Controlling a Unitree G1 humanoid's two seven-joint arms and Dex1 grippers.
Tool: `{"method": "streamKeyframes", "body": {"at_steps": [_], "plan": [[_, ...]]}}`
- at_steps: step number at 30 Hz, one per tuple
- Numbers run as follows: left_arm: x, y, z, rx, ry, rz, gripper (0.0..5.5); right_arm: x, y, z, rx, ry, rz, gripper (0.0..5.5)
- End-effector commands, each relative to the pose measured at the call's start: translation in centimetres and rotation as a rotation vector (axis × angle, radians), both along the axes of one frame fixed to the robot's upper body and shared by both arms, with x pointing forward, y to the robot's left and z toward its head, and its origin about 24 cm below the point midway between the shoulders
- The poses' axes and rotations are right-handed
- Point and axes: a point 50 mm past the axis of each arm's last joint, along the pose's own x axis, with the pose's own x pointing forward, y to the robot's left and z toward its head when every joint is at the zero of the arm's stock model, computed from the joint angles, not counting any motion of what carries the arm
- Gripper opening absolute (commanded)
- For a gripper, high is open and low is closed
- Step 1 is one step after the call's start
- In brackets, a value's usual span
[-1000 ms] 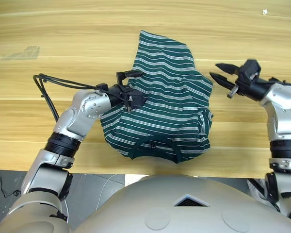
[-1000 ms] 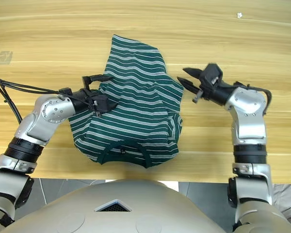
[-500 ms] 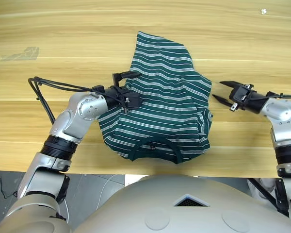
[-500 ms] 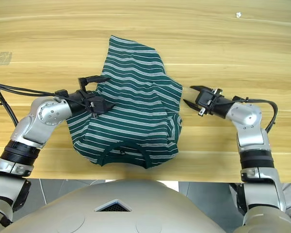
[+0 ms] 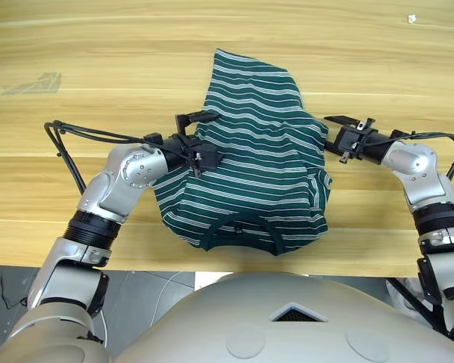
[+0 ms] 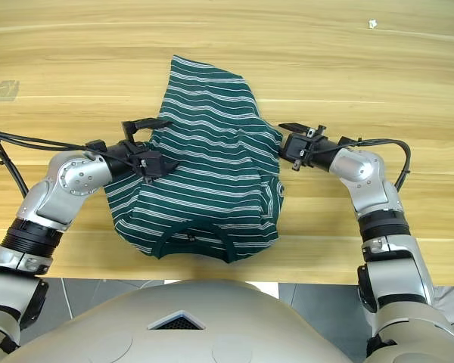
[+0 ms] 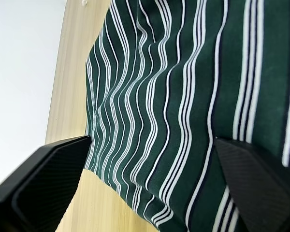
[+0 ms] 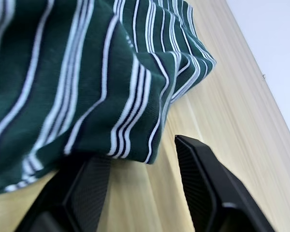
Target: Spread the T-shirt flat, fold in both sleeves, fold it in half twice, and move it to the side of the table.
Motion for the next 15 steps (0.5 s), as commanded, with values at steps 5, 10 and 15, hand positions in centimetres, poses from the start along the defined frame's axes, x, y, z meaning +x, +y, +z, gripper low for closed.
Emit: {"method": "streamKeyframes", "body": {"at_steps": [5, 10, 15], "plan": [[-0.3, 0.4, -1.3, 0.049, 0.050, 0.007, 4.76, 2.0, 0.9, 0.7, -0.037, -0.102, -0.001, 2.35], [-0.3, 0.3, -1.4, 0.040, 0.049, 0.009, 4.76, 4.0, 1.0, 3.5, 0.007, -0.285, -0.057, 2.35], [-0.2, -0.1, -1.5, 0.030, 0.051, 0.007, 4.76, 2.7, 4.4, 3.6, 0.083, -0.350, 0.061, 2.35]]}}
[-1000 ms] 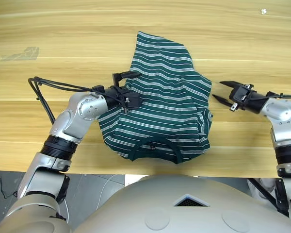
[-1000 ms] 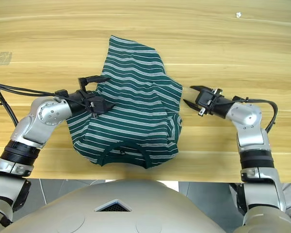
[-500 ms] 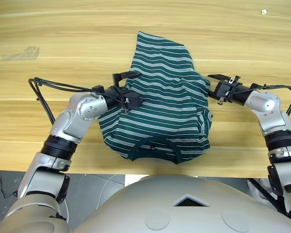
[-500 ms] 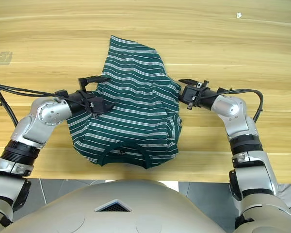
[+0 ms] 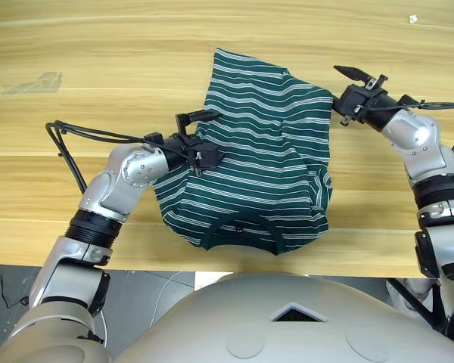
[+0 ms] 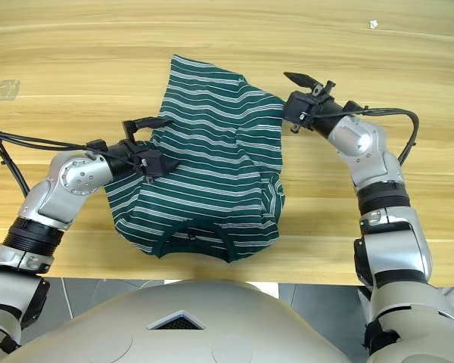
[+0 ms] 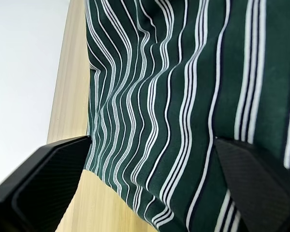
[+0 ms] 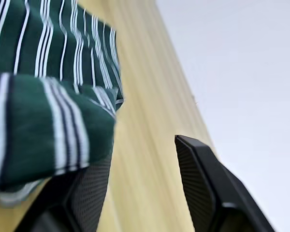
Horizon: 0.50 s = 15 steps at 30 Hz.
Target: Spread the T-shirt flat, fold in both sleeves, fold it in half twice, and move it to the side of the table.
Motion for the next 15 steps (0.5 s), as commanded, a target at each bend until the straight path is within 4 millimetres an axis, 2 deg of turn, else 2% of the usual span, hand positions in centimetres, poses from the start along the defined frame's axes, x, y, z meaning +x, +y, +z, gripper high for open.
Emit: {"method": "streamKeyframes", "body": {"at_steps": [1, 3, 6, 8, 12, 15], "plan": [[-0.4, 0.1, -1.4, 0.043, 0.059, 0.003, 4.76, -1.6, 2.8, -0.5, 0.020, -0.020, 0.123, 2.35], [-0.4, 0.0, -1.5, 0.043, 0.062, 0.002, 4.76, -2.9, 4.5, -0.7, 0.050, -0.018, 0.201, 2.35], [-0.3, -0.3, -1.8, 0.037, 0.068, -0.003, 4.76, -5.9, 7.6, -1.3, 0.086, 0.024, 0.365, 2.35], [-0.3, -0.4, -1.9, 0.035, 0.071, -0.005, 4.76, -7.1, 8.7, -1.8, 0.096, 0.065, 0.414, 2.35], [-0.1, -0.5, -2.0, 0.027, 0.066, 0.002, 4.76, -7.8, 8.5, -3.4, 0.090, 0.138, 0.393, 2.35], [-0.2, -0.3, -2.0, 0.033, 0.065, 0.005, 4.76, -7.0, 7.8, -2.4, 0.131, 0.104, 0.344, 2.35]]}}
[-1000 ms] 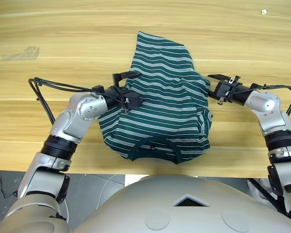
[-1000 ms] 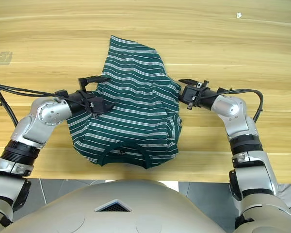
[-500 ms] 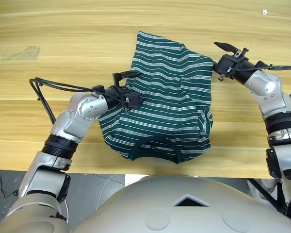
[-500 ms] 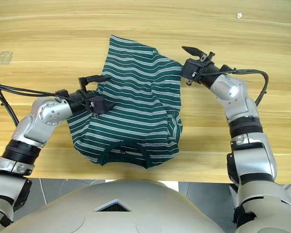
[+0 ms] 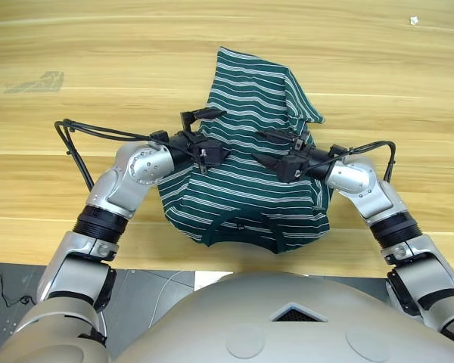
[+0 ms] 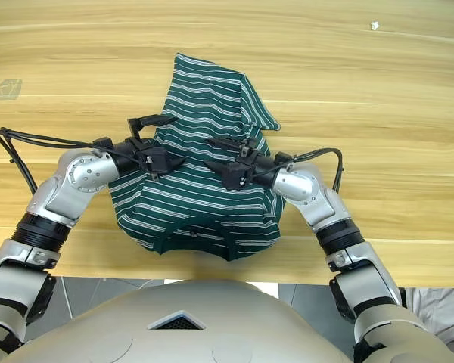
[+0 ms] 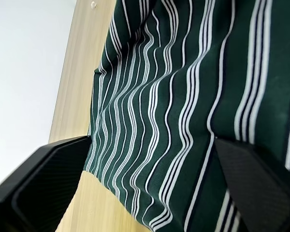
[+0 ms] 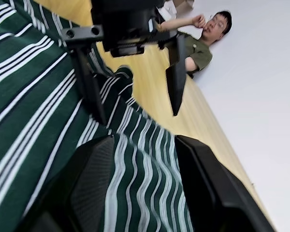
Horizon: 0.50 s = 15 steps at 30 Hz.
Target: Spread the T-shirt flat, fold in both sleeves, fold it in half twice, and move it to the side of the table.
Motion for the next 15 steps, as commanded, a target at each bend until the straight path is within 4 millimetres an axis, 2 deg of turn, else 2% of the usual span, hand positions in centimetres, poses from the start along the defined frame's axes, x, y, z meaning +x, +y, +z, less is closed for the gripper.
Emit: {"method": "streamKeyframes", "body": {"at_steps": [1, 4, 8, 12, 15], "plan": [[-0.6, 0.4, -1.6, 0.061, 0.064, 0.006, 4.76, 1.2, -1.1, 1.8, 0.073, -0.028, -0.084, 2.35], [-0.6, 0.6, -1.5, 0.056, 0.056, 0.018, 4.76, 2.5, -3.3, 3.8, 0.106, -0.058, -0.166, 2.35], [-0.4, 0.8, -1.1, 0.054, 0.041, 0.027, 4.76, 2.4, -5.9, 4.4, 0.100, -0.009, -0.228, 2.35], [-0.4, 1.1, -0.9, 0.053, 0.034, 0.037, 4.76, 3.2, -8.5, 4.4, -0.012, 0.069, -0.259, 2.35], [-0.1, 0.9, -0.7, 0.051, 0.026, 0.035, 4.76, 3.7, -9.1, 2.7, -0.082, 0.205, -0.259, 2.35]]}}
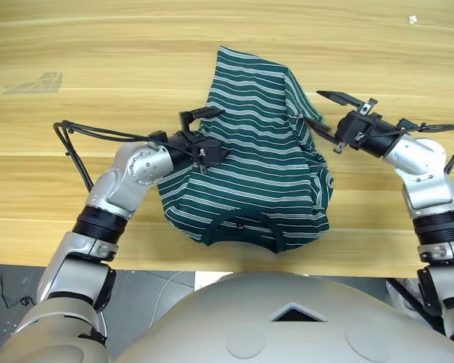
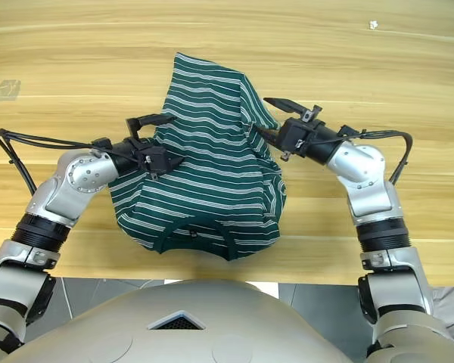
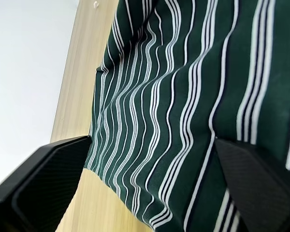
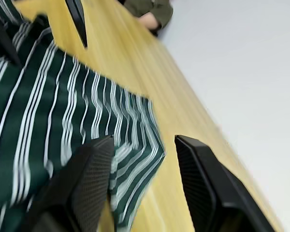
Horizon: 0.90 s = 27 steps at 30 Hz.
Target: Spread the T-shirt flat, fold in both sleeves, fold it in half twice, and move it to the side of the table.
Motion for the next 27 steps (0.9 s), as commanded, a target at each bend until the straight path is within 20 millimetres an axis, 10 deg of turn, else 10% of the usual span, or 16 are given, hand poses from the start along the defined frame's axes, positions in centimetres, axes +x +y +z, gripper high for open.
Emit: {"method": "streamKeyframes", "body": {"at_steps": [1, 19, 27], "plan": [[-0.1, 0.6, -0.7, 0.054, 0.035, 0.016, 4.76, 1.0, -0.6, -1.5, -0.043, 0.138, -0.007, 2.35], [-0.5, 0.6, -1.5, 0.057, 0.056, 0.015, 4.76, 4.8, 0.2, -5.2, -0.188, 0.145, -0.105, 2.35], [-0.5, 0.4, -1.8, 0.049, 0.058, 0.022, 4.76, 7.3, -2.1, -2.5, -0.263, -0.008, -0.243, 0.97]]}}
